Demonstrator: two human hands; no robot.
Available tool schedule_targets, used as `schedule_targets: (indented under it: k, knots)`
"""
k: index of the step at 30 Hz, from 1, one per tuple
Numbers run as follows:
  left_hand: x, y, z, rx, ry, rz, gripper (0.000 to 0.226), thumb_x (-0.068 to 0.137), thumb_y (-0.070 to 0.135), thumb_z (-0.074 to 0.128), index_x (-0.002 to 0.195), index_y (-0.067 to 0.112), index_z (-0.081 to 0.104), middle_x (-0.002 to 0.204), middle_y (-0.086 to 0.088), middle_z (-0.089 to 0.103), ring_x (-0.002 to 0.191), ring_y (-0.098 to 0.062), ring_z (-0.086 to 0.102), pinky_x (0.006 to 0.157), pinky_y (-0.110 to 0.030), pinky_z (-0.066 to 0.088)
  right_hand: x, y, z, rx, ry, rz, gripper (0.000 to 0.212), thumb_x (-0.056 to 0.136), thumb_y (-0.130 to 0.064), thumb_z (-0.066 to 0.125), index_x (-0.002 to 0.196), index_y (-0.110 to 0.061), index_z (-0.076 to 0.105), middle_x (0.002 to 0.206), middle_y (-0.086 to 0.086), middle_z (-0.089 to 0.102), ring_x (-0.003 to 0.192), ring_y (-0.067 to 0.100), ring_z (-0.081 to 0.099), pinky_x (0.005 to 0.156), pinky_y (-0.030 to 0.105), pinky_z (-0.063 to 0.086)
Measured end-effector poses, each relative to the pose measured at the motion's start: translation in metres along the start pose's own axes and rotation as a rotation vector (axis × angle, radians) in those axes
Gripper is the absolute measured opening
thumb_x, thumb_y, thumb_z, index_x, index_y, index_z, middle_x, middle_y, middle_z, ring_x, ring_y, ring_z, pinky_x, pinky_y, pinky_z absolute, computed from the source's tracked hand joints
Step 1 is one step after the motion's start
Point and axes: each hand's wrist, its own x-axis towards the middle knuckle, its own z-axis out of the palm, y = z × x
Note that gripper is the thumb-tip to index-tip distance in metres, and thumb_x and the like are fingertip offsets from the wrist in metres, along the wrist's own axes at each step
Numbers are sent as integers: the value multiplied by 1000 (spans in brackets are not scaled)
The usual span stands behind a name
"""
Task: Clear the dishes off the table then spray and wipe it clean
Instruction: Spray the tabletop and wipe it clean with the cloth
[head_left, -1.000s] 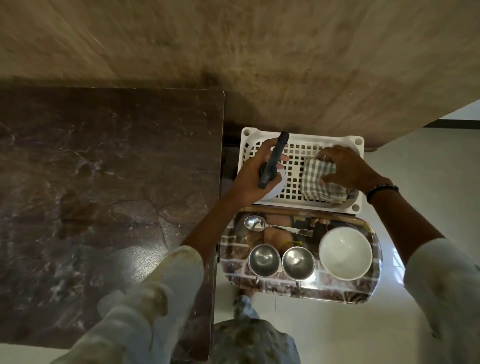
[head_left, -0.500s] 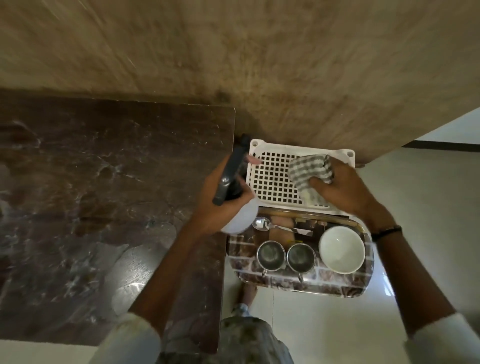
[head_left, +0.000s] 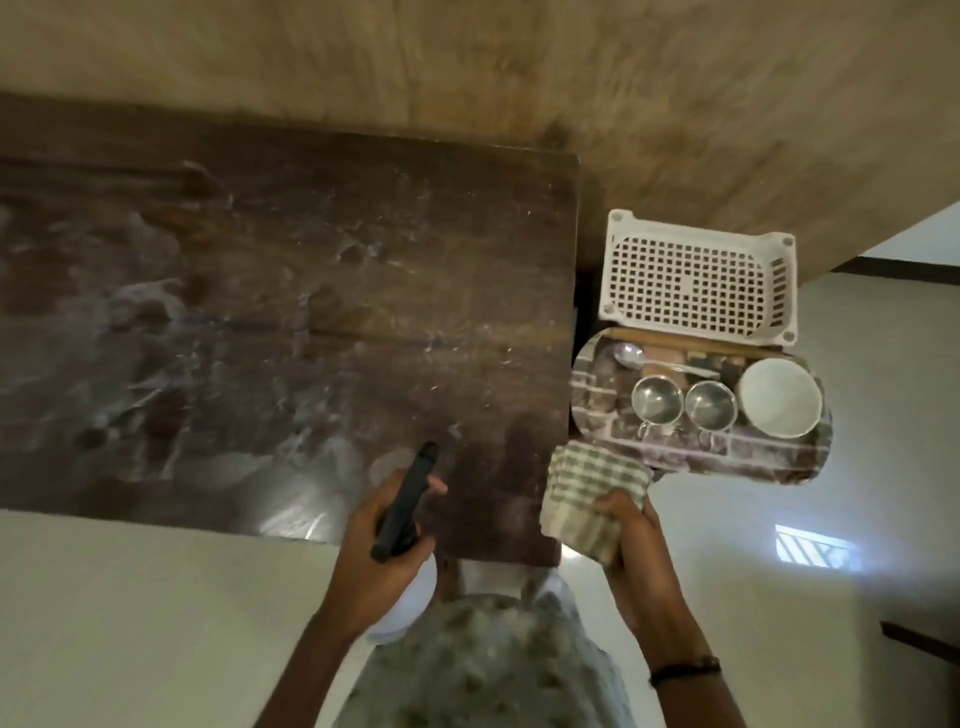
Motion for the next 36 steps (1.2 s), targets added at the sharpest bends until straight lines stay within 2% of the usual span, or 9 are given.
schedule_targets:
  k: [4,7,12,15,18,23,27,30,36]
  knots:
    - [-41,-40,-6,23,-56,-19,40,62,22,61,101,31,58,53,16,56,50,0,51,55,-7,34,-42,56,8,46,34,152,28,94,-3,50,121,-6,57,92,10,65,79,26,62,69,39,50]
    - [-57,-66,-2,59,-99,-1,42,64,12,58,106,9,62,79,1,65,58,-2,54,59,-5,36,-63,87,7,109,50,199,25,94,-4,49,117,-8,59,98,13,66,82,27,63,73,41,50]
    - [-66,-96,14,163,-77,-5,39,66,10,60,96,36,59,77,8,64,64,-9,56,59,-12,39,-84,117,7,216,12,92,39,99,-5,36,118,-28,62,112,3,73,111,28,65,101,51,47]
    - [-69,-107,24,152,-70,-37,38,67,10,59,93,38,59,77,6,64,70,-14,61,66,-23,46,-84,127,1,225,22,60,43,100,-4,35,123,-30,59,122,2,69,119,27,60,107,51,42]
    - [-72,-118,33,127,-71,-58,32,67,10,56,90,31,61,80,-10,65,70,-26,59,65,-28,44,-81,132,-4,260,24,17,44,99,-2,36,125,-30,58,126,3,67,120,25,60,102,44,47]
    - [-74,-132,46,135,-90,-89,27,72,-1,59,88,19,64,84,-21,66,64,-26,53,62,-29,41,-73,141,-18,262,29,-29,47,98,-2,35,139,-19,50,131,6,63,120,24,61,99,41,50]
    - [-79,-136,62,172,-115,-95,24,67,1,51,85,11,64,83,-22,65,63,-26,51,63,-31,39,-76,149,-32,256,41,-51,47,99,-3,35,142,-17,48,133,7,62,121,24,60,103,43,48]
    - [-79,-139,75,242,-120,-92,24,65,6,49,84,7,64,85,-20,67,77,-37,59,67,-30,42,-77,152,-39,249,46,-53,48,98,-2,36,141,-19,49,133,7,62,121,24,60,103,43,48]
    - [-72,-137,88,293,-61,-101,12,74,-1,54,82,4,61,78,-18,65,76,-37,61,67,-44,52,-77,152,-46,260,73,-58,50,95,1,39,140,-19,49,131,6,62,120,25,60,104,45,48]
